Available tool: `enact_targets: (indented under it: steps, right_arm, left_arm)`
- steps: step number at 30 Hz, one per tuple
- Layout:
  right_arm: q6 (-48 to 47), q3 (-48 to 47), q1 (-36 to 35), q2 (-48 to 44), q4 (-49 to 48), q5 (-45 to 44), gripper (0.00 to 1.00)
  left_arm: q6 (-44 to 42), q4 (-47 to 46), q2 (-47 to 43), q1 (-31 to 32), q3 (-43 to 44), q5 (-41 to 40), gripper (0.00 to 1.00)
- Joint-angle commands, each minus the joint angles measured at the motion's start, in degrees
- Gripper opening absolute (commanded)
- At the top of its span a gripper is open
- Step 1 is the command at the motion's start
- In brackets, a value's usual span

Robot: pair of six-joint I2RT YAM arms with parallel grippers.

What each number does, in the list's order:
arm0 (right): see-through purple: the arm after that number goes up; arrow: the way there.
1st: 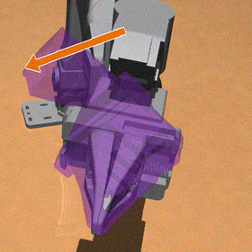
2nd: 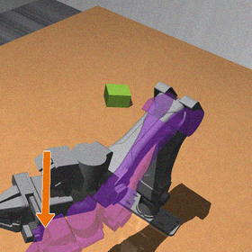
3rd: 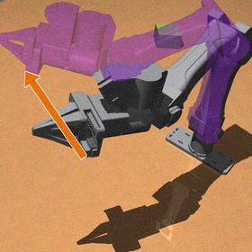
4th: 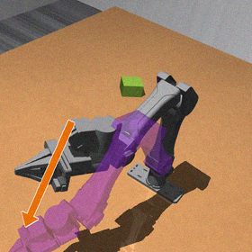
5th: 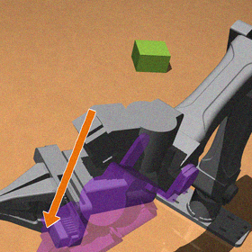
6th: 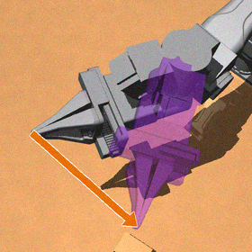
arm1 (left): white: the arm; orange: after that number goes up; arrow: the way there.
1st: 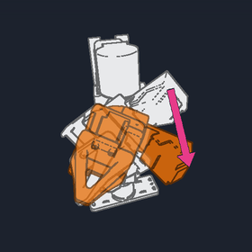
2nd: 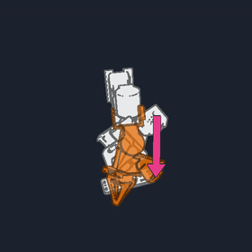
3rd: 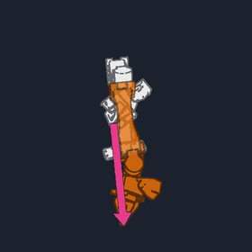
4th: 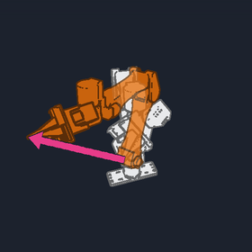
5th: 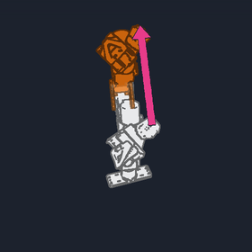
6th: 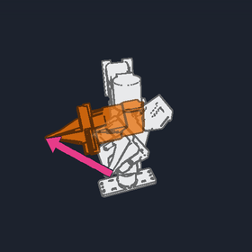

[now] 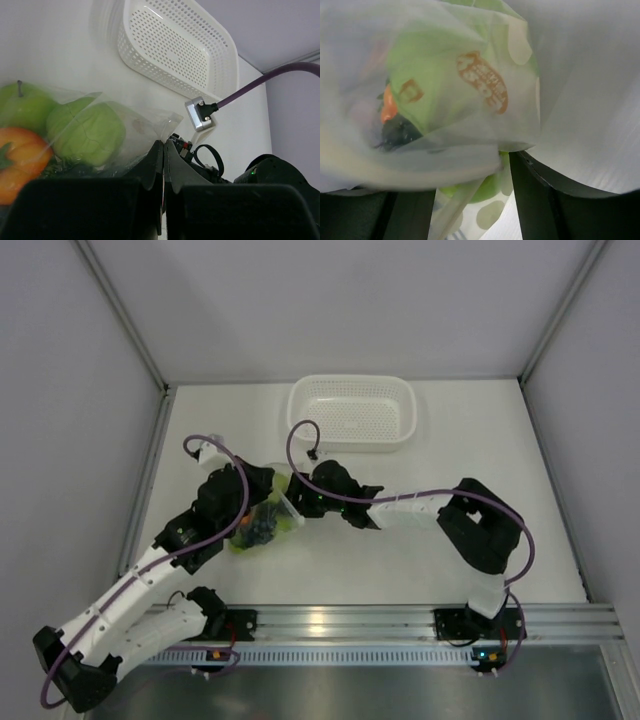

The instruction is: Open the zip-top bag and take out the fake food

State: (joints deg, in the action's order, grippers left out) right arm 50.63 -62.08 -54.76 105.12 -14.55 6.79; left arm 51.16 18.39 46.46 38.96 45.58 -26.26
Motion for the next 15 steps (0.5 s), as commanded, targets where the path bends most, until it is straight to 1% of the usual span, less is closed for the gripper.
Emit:
enact_targets:
  steps: [1, 2, 3, 5, 6, 8, 10, 13, 14, 15]
  right_arm:
    - [-1.0, -2.6, -1.1, 1.5, -0.3, -0.8, 0.57]
    - [-1.4, -1.8, -1.1, 1.2, 1.4, -1.9, 0.51]
    - [-1.6, -1.1, -1.1, 0.8, 2.2, -4.6, 0.49]
    - [-2.6, 1.1, -1.1, -0.7, 4.2, -7.1, 0.44]
    - [-3.1, 1.4, -1.0, -1.1, 5.3, -10.4, 0.44]
    - [-5.1, 2.2, -1.0, -2.6, 9.2, -13.2, 0.44]
    - [-6.9, 3.2, -0.7, -3.6, 11.5, -17.6, 0.39]
    - [-9.0, 5.0, 0.5, -4.9, 13.9, -19.9, 0.31]
    - [-9.2, 5.4, 1.0, -5.3, 14.4, -20.8, 0.3]
    - [-9.6, 5.7, 1.4, -5.5, 16.9, -23.1, 0.3]
  left_arm:
    - [0.2, -5.5, -2.2, 0.0, 1.0, -2.0, 0.0]
    - [-0.1, -5.5, -2.3, 0.0, 1.0, -2.8, 0.0]
    - [-0.9, -5.4, -2.6, 0.0, 1.2, -3.0, 0.0]
    - [-1.8, -5.4, -2.9, 0.0, 1.2, -4.1, 0.0]
    - [-3.0, -5.3, -2.9, 0.0, 1.3, -4.6, 0.0]
    - [-4.0, -5.1, -2.6, 0.0, 1.2, -5.4, 0.0]
    - [-5.3, -4.9, -2.2, 0.0, 1.2, -5.4, 0.0]
    - [-5.7, -4.5, -1.0, 0.0, 1.0, -4.5, 0.0]
    - [-5.6, -4.4, -0.8, 0.0, 0.9, -4.2, 0.0]
    - [-5.5, -4.5, -0.8, 0.0, 0.7, -4.1, 0.0]
